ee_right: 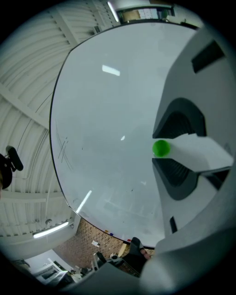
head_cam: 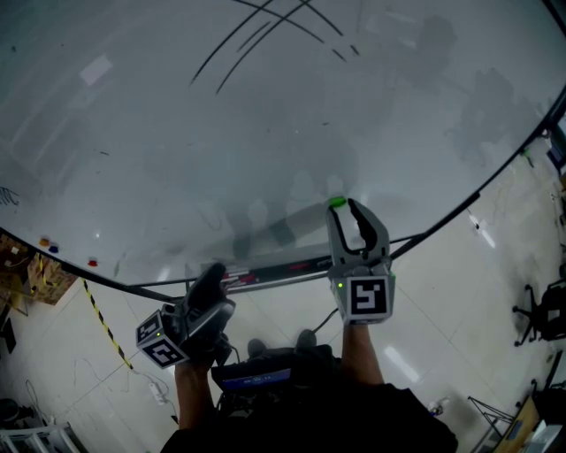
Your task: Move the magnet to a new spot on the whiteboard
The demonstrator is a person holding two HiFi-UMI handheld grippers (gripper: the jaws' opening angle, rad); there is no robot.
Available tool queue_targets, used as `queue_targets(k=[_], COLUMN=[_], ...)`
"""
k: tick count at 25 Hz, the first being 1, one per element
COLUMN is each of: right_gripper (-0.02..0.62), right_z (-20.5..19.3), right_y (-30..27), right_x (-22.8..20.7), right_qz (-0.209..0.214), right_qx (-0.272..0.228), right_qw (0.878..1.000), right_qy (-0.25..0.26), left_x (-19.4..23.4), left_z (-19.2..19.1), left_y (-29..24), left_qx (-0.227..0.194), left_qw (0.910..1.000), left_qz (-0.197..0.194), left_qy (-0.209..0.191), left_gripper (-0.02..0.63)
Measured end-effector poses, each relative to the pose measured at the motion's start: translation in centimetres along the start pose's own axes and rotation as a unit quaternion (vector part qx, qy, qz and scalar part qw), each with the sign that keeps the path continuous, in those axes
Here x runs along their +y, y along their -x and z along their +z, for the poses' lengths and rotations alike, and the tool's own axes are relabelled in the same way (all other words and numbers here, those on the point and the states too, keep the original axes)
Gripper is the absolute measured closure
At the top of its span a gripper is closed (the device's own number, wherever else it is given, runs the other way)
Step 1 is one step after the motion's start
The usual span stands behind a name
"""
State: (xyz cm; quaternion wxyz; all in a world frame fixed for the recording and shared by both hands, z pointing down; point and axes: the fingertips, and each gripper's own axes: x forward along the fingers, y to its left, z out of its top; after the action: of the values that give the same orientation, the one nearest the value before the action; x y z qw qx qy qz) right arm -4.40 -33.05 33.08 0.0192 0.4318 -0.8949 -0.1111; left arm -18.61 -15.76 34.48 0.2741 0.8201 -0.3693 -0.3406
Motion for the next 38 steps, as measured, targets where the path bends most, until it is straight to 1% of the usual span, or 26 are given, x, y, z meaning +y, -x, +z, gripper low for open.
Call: queue_targets(k=[3, 5, 6, 7, 8, 10, 11, 13, 18, 20, 25, 29, 32, 38], right_gripper=[0.439, 0.439, 0.439, 0.439, 0.439, 0.439, 0.439, 0.439, 0.439, 0.440, 0.440, 0.440, 0.440, 0.440], right_z=[0.6, 0.8, 0.9, 1.0, 1.0, 1.3, 1.5, 1.8, 2.3, 2.5, 2.1, 2.8, 3.6, 5.6], right_y=[0.7, 1.4, 1.7, 2.1, 2.5, 3.5, 4.1, 5.2, 7.8, 8.9, 11.7, 13.0, 13.7, 15.9], right_x=[0.2, 0.5, 0.8, 1.1, 1.4, 2.2, 2.5, 3.0, 5.0, 5.7, 7.4, 8.4, 8.8, 9.0], right_qz=[0.021, 0.051, 0.068, 0.087, 0.108, 0.147, 0.161, 0.177, 0.197, 0.196, 0.187, 0.190, 0.201, 0.242], right_qx=[-0.009, -0.018, -0.025, -0.034, -0.043, -0.063, -0.070, -0.078, -0.093, -0.099, -0.098, -0.103, -0.109, -0.131], right_qw=[0.999, 0.995, 0.992, 0.986, 0.978, 0.955, 0.944, 0.929, 0.900, 0.892, 0.886, 0.878, 0.874, 0.863], right_qy=[-0.039, -0.079, -0.106, -0.138, -0.175, -0.249, -0.278, -0.315, -0.379, -0.396, -0.412, -0.428, -0.429, -0.423], left_x=[-0.3, -0.5, -0.6, -0.6, -0.7, -0.8, -1.0, -1.1, -0.4, -0.1, 0.6, -0.3, -1.4, -3.9], left_z=[-0.1, -0.1, -0.1, 0.0, 0.0, -0.1, -0.2, -0.4, -0.9, -1.2, -2.2, -3.1, -3.5, -4.0], left_y=[-0.1, 0.0, 0.1, 0.3, 0.5, 1.1, 1.3, 1.8, 3.9, 4.6, 5.6, 6.0, 6.2, 6.1], left_qx=[0.004, 0.009, 0.011, 0.012, 0.014, 0.020, 0.024, 0.031, 0.049, 0.055, 0.082, 0.092, 0.094, 0.085], left_qw=[1.0000, 0.9998, 0.9998, 0.9997, 0.9996, 0.9992, 0.9988, 0.9979, 0.9953, 0.9936, 0.9893, 0.9852, 0.9846, 0.9879], left_qz=[-0.005, -0.006, -0.009, -0.012, -0.017, -0.027, -0.033, -0.044, -0.071, -0.084, -0.104, -0.121, -0.125, -0.117], left_qy=[0.007, 0.015, 0.017, 0.018, 0.019, 0.022, 0.027, 0.035, 0.044, 0.052, 0.062, 0.080, 0.078, 0.055], left_gripper=[0.201, 0.201, 0.201, 0.201, 0.201, 0.201, 0.201, 0.201, 0.201, 0.201, 0.201, 0.201, 0.201, 0.201])
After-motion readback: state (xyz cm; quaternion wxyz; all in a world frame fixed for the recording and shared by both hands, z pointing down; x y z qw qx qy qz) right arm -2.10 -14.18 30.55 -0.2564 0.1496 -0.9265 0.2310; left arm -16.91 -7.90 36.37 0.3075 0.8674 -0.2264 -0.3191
